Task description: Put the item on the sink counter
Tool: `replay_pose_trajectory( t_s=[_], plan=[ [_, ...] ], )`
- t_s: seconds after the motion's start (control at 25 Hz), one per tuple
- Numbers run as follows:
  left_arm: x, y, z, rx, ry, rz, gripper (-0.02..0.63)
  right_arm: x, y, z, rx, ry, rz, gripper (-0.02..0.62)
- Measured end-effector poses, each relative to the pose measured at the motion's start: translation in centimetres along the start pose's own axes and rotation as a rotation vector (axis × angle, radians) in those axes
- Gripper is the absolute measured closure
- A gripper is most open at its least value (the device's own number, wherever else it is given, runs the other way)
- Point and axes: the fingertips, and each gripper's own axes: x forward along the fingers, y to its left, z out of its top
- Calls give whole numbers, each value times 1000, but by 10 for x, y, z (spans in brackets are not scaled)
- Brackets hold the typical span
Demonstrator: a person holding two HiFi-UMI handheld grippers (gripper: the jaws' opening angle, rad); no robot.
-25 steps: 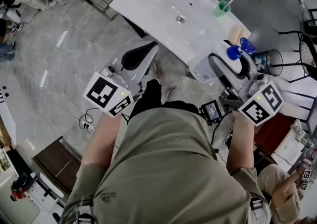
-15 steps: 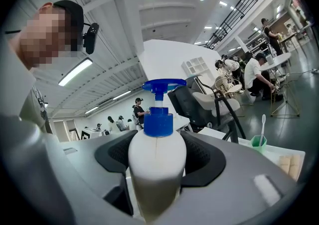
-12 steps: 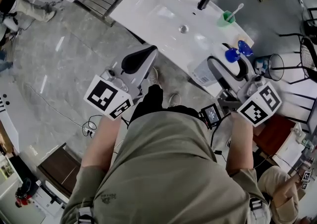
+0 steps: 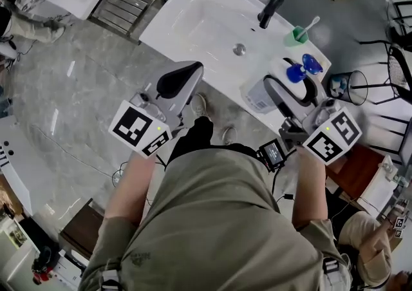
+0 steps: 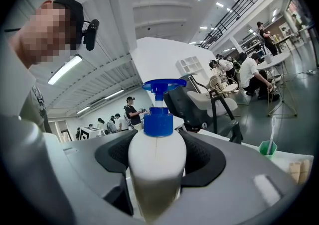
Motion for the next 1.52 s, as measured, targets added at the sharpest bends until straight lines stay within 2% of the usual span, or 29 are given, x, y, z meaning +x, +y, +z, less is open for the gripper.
replay_pose_trajectory(
  t_s=[0.12,0.64,0.88,1.08,1.52],
  plan=[
    [6,10,3,6,3,-16,600,10,-5,2,1,-10,-22,319],
    [19,6,5,27,24,-91,600,12,-12,0,-11,-39,-102,319],
    [23,25,4,17,34,-115,600,33,-24,-2,-40,-35,-167,319],
    [36,68,1,-3,52,-134,600,80,-44,0,-40,-13,-200,319],
    [59,87,0,-12,76,-157,600,100,-65,6,-74,-23,-263,319]
  ],
)
